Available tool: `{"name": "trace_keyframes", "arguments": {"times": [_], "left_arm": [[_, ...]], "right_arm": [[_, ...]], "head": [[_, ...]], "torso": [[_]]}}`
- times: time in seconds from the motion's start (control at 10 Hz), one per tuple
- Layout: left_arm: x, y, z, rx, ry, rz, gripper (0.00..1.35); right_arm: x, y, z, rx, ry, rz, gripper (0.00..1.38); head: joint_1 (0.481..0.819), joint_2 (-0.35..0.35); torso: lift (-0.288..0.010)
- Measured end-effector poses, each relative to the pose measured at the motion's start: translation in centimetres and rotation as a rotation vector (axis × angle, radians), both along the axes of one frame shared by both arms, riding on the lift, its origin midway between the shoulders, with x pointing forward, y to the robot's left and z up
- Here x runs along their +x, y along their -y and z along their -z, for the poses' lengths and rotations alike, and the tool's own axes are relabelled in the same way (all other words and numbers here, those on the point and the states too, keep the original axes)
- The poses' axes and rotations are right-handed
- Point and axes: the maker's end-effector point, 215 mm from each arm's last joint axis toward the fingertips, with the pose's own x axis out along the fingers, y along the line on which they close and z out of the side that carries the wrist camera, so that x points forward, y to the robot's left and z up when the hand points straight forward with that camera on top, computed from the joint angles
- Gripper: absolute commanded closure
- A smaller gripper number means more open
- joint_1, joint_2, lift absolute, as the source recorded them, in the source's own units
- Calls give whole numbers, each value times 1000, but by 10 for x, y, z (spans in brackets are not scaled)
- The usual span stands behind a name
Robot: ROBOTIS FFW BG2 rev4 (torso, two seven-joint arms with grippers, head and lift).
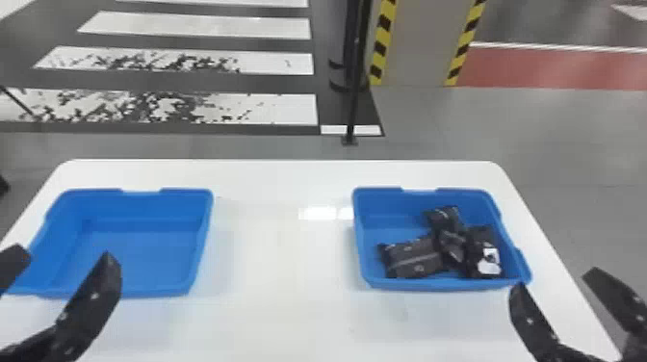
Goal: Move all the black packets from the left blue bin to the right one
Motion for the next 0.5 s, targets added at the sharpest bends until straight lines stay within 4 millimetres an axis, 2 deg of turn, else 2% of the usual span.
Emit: {"name": "trace_keyframes", "arguments": {"times": [0.5], "left_arm": [[-2,5,19,-2,-61,8,185]], "right_arm": [[-5,-2,-3,-14,1,-3,114]], "head": [[695,-66]], "torso": [[-121]]}}
